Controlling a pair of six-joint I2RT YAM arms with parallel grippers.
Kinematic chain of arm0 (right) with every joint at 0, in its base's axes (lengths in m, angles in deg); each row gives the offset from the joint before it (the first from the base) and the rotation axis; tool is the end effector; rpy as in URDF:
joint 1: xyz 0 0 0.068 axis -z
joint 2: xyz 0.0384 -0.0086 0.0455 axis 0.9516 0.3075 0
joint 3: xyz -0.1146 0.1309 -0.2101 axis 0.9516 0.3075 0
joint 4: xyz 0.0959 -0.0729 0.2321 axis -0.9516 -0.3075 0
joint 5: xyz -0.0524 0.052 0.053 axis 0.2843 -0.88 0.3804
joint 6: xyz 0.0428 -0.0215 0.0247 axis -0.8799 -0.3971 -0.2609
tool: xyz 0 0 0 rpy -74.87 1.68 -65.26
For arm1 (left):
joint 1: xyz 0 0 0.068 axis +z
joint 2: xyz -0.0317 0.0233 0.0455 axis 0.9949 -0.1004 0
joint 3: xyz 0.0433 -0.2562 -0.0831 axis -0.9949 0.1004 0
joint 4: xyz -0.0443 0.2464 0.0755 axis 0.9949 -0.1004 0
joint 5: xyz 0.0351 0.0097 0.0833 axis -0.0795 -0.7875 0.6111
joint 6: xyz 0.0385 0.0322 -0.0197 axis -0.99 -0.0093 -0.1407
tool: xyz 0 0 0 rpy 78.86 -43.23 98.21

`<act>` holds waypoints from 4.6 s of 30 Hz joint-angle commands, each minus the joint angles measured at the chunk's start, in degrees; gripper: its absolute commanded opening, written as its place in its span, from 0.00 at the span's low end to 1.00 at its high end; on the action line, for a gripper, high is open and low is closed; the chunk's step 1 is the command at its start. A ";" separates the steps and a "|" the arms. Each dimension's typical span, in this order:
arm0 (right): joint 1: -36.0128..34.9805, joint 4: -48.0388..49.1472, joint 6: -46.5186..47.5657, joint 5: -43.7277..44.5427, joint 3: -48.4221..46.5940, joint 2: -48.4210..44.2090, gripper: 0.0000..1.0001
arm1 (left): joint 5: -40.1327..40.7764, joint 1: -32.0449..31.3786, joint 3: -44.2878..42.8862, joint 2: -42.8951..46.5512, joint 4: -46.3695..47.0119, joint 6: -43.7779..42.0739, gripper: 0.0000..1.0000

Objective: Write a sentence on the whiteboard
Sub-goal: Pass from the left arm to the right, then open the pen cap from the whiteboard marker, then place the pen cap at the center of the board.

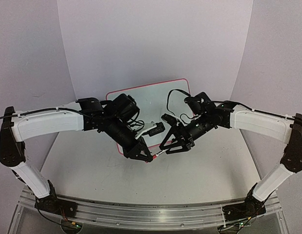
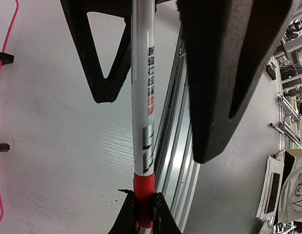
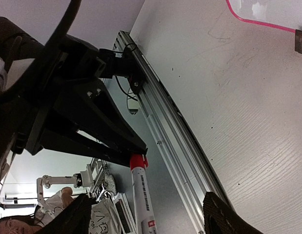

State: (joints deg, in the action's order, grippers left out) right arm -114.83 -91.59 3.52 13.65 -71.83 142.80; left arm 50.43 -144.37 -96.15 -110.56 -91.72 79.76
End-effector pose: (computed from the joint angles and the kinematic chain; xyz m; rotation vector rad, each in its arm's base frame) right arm 0.2219 0.2471 0.2892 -0.9982 2.4155 1.7425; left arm 0.1562 -0.3072 0.3057 1.5624 2.1492 -1.0253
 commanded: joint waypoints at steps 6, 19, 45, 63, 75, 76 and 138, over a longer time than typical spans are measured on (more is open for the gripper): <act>-1.35 1.90 0.64 -2.15 -0.88 1.17 0.67 | -2.56 -0.69 -3.64 -2.20 0.52 -1.65 0.00; -2.95 1.99 0.78 -2.85 -0.77 1.45 0.55 | -2.54 -0.69 -4.07 -3.07 1.03 -1.92 0.00; -3.76 1.29 2.05 -3.27 1.67 0.58 0.32 | -0.07 -0.69 -5.18 -1.88 -1.53 -3.60 0.00; -3.76 0.09 4.55 -3.51 1.84 -0.67 0.00 | 0.55 -0.69 -3.73 -1.24 -1.07 -3.70 0.00; 3.39 -10.87 13.17 -0.57 -0.97 -6.31 0.00 | 2.93 -0.69 4.15 2.07 -5.31 -5.63 0.00; 3.73 -12.88 14.36 0.49 -1.54 -6.63 0.00 | 3.38 -0.69 4.98 2.63 -5.37 -5.55 0.00; 5.99 7.69 -1.07 30.69 18.11 -25.37 0.00 | 34.40 -0.41 27.47 5.96 18.76 33.38 0.93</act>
State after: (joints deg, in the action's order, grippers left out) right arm -108.98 -86.11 2.73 44.07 -54.15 117.05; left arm 83.00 -145.07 -69.56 -109.44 -73.04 112.39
